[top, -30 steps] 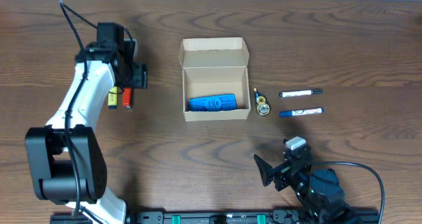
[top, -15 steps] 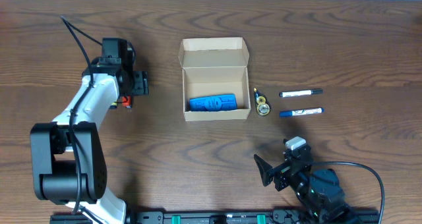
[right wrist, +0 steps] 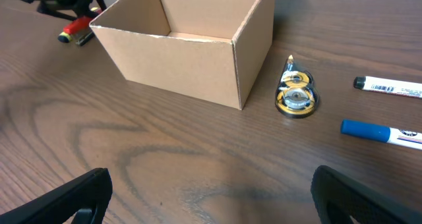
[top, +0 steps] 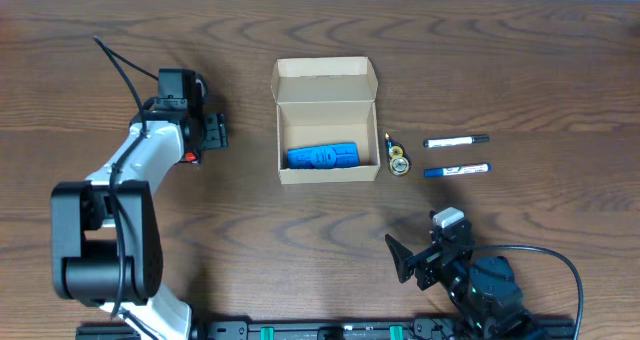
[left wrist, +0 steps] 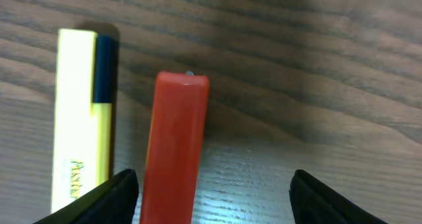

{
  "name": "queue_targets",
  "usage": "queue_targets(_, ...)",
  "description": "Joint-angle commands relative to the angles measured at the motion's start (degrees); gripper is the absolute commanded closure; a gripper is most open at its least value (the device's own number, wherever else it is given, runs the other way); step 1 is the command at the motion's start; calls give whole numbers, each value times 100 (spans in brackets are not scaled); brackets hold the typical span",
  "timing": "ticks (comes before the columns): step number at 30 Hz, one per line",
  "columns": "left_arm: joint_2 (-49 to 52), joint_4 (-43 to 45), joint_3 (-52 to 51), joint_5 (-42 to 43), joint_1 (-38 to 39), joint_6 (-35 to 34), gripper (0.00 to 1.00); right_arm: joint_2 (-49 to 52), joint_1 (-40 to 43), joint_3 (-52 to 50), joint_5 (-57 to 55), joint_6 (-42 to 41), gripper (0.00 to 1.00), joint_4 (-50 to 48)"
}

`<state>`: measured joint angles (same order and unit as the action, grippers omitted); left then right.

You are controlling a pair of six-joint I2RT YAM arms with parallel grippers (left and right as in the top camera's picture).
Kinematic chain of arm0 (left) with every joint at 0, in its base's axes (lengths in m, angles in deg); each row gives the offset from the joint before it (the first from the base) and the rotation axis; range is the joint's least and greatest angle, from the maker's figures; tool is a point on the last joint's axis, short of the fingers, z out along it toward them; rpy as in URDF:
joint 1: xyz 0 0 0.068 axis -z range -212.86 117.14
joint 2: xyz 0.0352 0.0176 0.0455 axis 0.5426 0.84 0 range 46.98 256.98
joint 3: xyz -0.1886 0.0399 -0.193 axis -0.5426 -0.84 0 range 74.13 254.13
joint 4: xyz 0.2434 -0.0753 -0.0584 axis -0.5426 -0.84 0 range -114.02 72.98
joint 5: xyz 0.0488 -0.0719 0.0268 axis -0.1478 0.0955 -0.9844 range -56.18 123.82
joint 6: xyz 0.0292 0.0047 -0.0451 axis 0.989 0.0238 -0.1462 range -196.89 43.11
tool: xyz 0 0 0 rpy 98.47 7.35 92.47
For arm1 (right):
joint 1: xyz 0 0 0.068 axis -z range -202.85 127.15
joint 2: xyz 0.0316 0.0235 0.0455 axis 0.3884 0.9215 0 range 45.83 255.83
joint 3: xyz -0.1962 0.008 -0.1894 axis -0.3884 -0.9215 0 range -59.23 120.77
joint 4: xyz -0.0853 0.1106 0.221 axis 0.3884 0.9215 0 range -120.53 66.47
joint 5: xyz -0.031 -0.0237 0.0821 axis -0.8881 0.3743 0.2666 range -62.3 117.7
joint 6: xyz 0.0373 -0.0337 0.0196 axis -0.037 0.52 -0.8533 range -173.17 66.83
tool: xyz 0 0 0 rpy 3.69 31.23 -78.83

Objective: Pack container
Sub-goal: 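Move the left gripper to the red stapler and grasp it, then carry the red stapler with the left gripper into the box and release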

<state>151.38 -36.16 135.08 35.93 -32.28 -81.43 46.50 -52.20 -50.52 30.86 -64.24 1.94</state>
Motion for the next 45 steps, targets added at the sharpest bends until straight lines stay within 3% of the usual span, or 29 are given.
queue_targets(1,293,22,-37,-109,-24,-66,28,-35,-63,-17,-35,87,1,7)
queue_targets(5,317,59,-37,-122,-24,-68,30,-35,-63,-15,-35,87,1,7)
queue_targets(14,323,48,-39,-184,-24,-85,65,-35,-63,-15,-35,87,1,7)
queue_targets(22,319,13,-28,-254,-24,-87,87,-35,-63,-17,-35,87,1,7)
queue_targets(28,114,-387,442,-195,-7,-2,94,-35,-63,-15,-35,87,1,7)
queue_targets(36,-494,-1460,2055,-9,588,1388,94,-35,-63,-17,-35,87,1,7)
queue_targets(42,-608,-1950,2999,96,1753,3499,94,-35,-63,-15,-35,87,1,7)
queue_targets(45,-605,-2033,3075,553,2304,4487,94,-35,-63,-15,-35,87,1,7)
